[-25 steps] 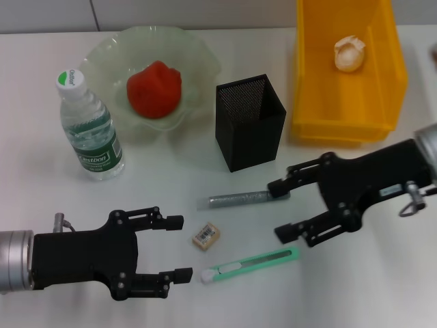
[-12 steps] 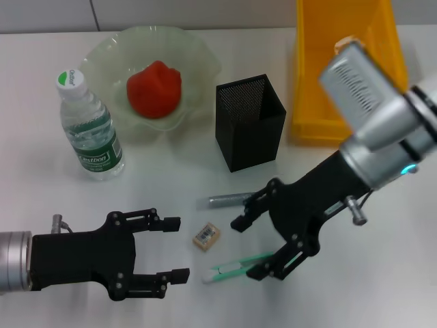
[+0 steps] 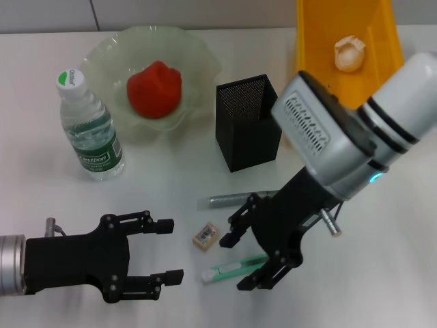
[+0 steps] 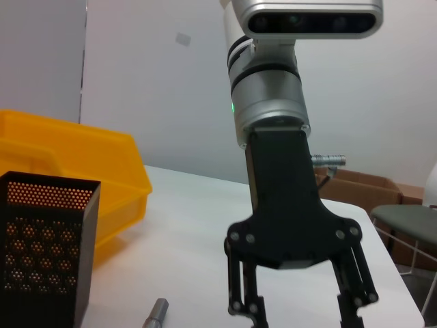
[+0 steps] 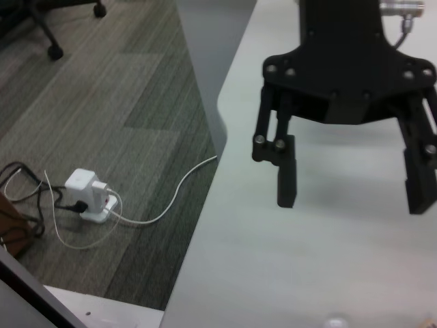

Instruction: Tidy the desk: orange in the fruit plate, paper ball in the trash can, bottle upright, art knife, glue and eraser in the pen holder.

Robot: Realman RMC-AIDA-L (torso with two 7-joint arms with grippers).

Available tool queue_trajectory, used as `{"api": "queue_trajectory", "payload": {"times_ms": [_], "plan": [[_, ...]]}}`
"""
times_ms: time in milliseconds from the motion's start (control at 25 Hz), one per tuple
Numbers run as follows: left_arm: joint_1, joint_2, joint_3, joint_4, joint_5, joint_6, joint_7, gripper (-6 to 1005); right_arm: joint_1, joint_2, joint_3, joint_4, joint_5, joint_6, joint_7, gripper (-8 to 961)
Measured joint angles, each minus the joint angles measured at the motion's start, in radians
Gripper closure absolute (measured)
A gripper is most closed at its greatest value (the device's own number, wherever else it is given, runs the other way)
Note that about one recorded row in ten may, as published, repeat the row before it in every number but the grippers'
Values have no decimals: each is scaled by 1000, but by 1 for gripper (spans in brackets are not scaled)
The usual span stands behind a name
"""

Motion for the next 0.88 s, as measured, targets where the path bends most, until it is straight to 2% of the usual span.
{"api": "queue_trajectory", "payload": {"times_ms": [240, 360, 760, 880], "plan": [[1, 0, 0, -4, 0, 0, -1, 216, 1, 2, -123, -18, 54, 59, 2, 255], [1, 0, 0, -5, -2, 0, -2, 216, 1, 2, -183, -29, 76, 97, 2, 259], [3, 0, 0, -5, -2, -1, -3, 216, 1, 2, -230, -31, 101, 150, 5, 269], [3, 0, 0, -5, -2, -1, -3, 216, 0, 2, -230, -31, 101, 151, 5, 324]]}}
